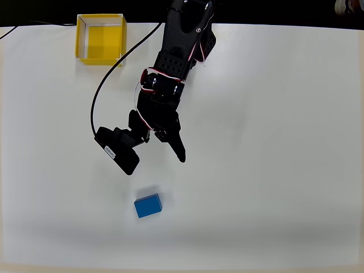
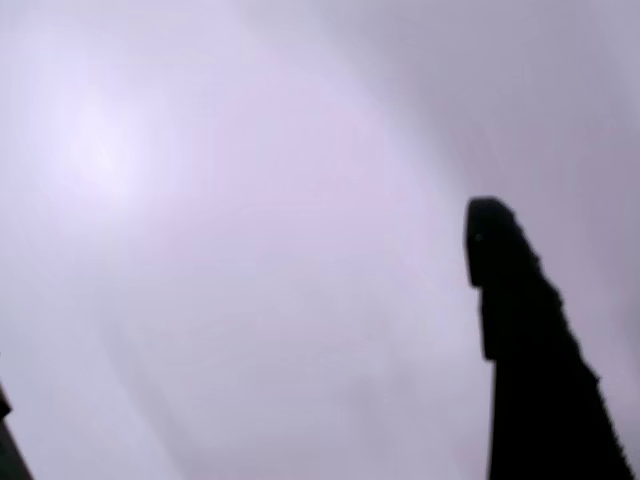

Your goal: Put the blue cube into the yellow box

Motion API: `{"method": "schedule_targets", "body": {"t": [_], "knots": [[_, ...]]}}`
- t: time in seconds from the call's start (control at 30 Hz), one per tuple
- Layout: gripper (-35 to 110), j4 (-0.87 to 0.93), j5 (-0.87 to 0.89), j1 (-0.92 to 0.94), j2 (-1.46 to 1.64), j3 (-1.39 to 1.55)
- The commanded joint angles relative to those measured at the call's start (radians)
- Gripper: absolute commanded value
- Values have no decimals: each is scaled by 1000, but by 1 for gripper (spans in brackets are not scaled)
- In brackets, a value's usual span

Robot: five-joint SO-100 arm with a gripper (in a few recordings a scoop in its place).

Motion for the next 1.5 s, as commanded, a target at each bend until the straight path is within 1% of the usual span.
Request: {"method": "schedule_targets", "body": {"t": [0.0,0.3,0.7,1.07,1.3,1.47], "knots": [[58,-18,87,63,-115,-261],[57,32,310,106,-459,-611],[57,74,465,78,-790,-948],[55,109,538,6,-1057,-1259],[54,137,565,-54,-1181,-1388],[53,144,586,-98,-1235,-1428]]}}
